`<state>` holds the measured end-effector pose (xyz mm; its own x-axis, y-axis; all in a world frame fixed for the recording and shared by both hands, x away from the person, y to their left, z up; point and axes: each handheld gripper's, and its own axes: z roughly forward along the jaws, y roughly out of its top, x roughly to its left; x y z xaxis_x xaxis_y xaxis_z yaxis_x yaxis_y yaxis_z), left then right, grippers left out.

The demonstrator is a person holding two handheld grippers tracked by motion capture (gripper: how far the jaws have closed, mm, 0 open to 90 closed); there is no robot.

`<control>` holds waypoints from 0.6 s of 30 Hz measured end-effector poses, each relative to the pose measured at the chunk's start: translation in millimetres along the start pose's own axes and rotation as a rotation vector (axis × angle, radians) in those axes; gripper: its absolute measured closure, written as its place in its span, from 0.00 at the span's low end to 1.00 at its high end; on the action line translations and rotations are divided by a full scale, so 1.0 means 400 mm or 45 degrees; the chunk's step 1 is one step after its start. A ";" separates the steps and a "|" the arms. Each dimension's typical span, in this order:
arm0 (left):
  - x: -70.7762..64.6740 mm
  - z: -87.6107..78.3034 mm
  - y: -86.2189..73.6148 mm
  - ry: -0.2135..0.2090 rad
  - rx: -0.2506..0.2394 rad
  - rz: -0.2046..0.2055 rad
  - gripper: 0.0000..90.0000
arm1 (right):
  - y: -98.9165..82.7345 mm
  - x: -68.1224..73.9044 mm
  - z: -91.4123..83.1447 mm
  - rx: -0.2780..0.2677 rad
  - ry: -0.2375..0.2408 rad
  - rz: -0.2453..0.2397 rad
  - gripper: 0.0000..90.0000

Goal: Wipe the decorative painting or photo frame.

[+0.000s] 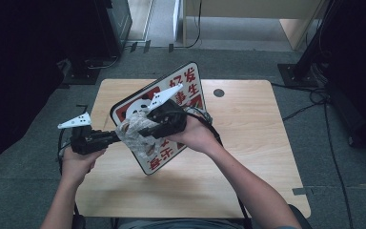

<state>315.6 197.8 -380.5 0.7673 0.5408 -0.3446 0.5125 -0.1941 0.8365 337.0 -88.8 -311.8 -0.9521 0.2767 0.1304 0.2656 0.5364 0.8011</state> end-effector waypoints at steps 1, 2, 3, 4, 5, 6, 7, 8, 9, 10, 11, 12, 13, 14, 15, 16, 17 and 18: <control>0.000 0.000 0.000 -0.002 0.000 -0.001 0.87 | -0.004 0.000 0.001 -0.002 0.001 0.008 0.72; 0.000 0.000 0.000 -0.001 0.001 0.000 0.87 | -0.007 0.000 0.001 -0.001 0.004 0.018 0.72; -0.001 0.000 -0.001 0.000 0.001 0.003 0.87 | -0.011 -0.002 0.002 -0.009 0.009 0.014 0.72; -0.001 0.000 -0.001 -0.002 0.003 0.002 0.87 | -0.014 -0.001 0.003 -0.008 0.010 0.024 0.72; -0.001 0.000 -0.001 -0.001 0.003 0.004 0.87 | -0.017 -0.002 0.004 -0.010 0.012 0.025 0.72; -0.001 0.000 -0.001 -0.001 0.003 0.007 0.87 | -0.020 -0.003 0.005 -0.011 0.012 0.020 0.72; 0.000 0.001 0.000 -0.002 0.004 0.008 0.87 | -0.022 -0.003 0.006 -0.013 0.014 0.019 0.72; 0.000 0.001 0.000 -0.001 0.006 0.009 0.87 | -0.024 -0.003 0.006 -0.012 0.014 0.021 0.72; 0.000 0.002 0.000 -0.003 0.007 0.008 0.87 | -0.026 -0.002 0.007 -0.012 0.015 0.019 0.72; 0.000 0.003 0.000 -0.004 0.008 0.008 0.87 | -0.028 -0.002 0.008 -0.013 0.014 0.018 0.72; -0.001 0.003 0.000 -0.002 0.007 0.009 0.87 | -0.031 -0.002 0.009 -0.015 0.013 0.018 0.72; -0.001 0.003 0.000 -0.003 0.007 0.009 0.87 | -0.033 -0.001 0.010 -0.014 0.014 0.022 0.72; -0.001 0.004 -0.001 -0.003 0.007 0.008 0.88 | -0.036 -0.002 0.011 -0.013 0.012 0.018 0.72; -0.001 0.004 -0.001 -0.001 0.006 0.009 0.87 | -0.039 -0.002 0.014 -0.015 0.013 0.018 0.72; -0.001 0.004 0.000 0.000 0.007 0.009 0.88 | -0.042 -0.002 0.015 -0.012 0.014 0.019 0.72; -0.002 0.004 0.000 0.001 0.008 0.011 0.88 | -0.045 -0.002 0.016 -0.008 0.016 0.025 0.72; -0.002 0.004 0.000 0.002 0.007 0.012 0.88 | -0.047 -0.002 0.018 -0.009 0.016 0.024 0.72; -0.002 0.004 -0.001 0.001 0.008 0.010 0.88 | -0.050 -0.001 0.020 -0.008 0.016 0.025 0.72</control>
<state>315.4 196.1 -381.0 0.7710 0.5399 -0.3376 0.5089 -0.2036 0.8364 333.2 -93.4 -332.5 -0.9486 0.2769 0.1533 0.2832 0.5261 0.8019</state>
